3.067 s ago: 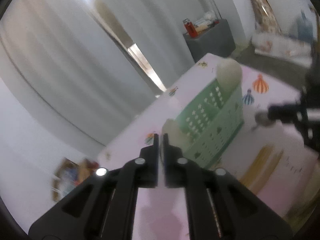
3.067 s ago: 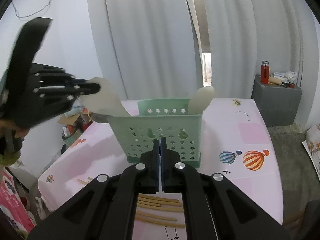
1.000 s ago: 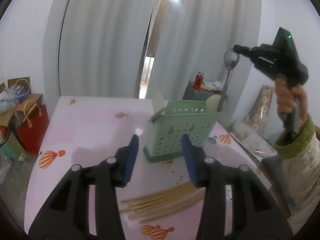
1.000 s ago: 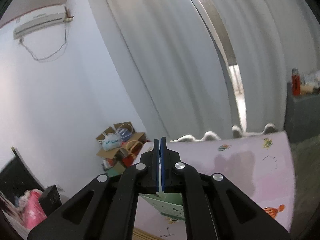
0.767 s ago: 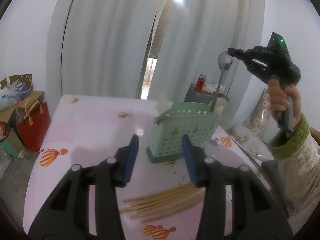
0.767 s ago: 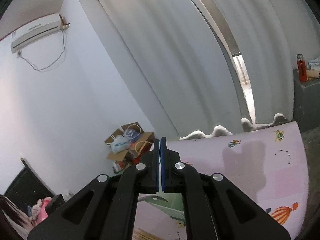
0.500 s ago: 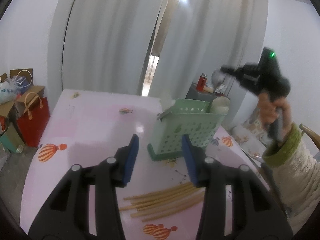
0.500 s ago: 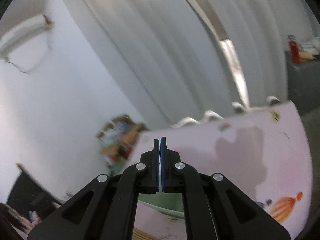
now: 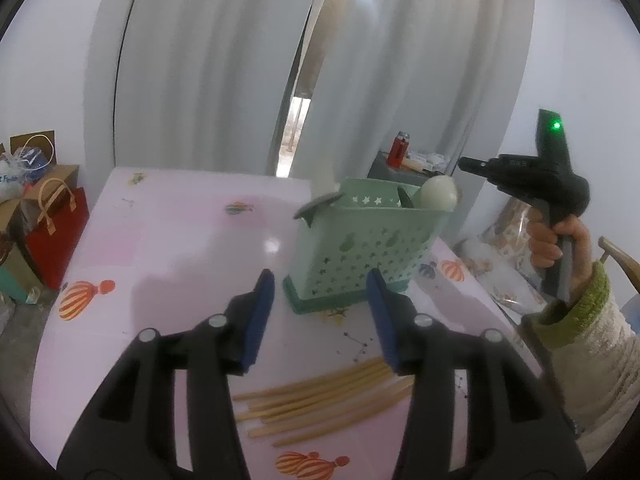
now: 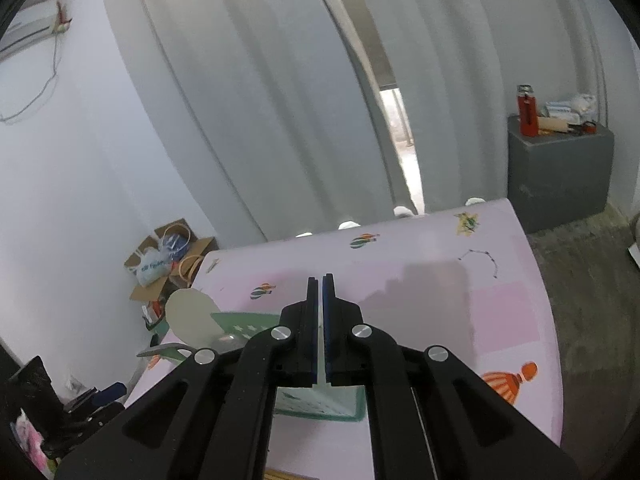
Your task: Organize utensils
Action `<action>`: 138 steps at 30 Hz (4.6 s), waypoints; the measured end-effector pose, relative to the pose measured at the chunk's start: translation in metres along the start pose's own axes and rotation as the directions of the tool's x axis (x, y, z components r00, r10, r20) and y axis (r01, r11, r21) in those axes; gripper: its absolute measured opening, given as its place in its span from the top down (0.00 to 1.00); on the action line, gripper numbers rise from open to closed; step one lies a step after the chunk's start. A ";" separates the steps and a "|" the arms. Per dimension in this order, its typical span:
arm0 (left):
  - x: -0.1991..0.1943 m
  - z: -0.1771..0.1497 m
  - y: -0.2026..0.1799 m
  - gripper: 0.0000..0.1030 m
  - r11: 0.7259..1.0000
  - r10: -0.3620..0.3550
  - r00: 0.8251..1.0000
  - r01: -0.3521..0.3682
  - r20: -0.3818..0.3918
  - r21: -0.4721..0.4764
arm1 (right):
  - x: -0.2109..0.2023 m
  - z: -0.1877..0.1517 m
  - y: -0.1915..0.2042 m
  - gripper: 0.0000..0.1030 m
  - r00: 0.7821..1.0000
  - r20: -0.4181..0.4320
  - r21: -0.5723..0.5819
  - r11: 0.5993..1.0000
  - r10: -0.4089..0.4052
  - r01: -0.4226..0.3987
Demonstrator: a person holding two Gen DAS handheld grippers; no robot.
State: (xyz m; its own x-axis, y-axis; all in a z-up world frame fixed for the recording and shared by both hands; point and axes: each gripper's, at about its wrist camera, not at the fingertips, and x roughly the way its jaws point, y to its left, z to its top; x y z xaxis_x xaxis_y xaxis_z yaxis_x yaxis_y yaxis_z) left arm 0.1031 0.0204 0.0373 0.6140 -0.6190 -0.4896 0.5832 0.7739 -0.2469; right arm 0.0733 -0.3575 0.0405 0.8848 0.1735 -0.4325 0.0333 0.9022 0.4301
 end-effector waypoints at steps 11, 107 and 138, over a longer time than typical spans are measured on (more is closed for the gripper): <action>0.020 -0.005 -0.007 0.51 1.000 -0.017 0.999 0.018 -0.035 0.009 | -0.013 -0.053 -0.035 0.70 0.998 -0.032 0.114 0.992 0.063 -0.059; 0.022 -0.108 0.000 0.73 0.924 -0.192 0.925 0.058 -0.327 -0.379 | 0.045 -0.191 0.025 0.87 0.862 -0.506 -0.151 0.980 0.033 -0.126; 0.036 -0.099 -0.033 0.81 0.979 0.194 0.925 -0.205 -0.326 0.002 | -0.001 -0.237 0.040 0.93 0.848 -0.525 0.032 0.998 0.070 -0.062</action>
State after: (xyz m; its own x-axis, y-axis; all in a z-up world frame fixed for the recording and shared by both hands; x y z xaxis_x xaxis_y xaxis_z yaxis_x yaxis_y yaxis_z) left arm 0.0531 -0.0140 -0.0552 0.5076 -0.3787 -0.7739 0.4462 0.8839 -0.1398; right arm -0.0360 -0.2276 -0.1295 0.5092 0.4176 -0.7526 -0.0068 0.8763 0.4817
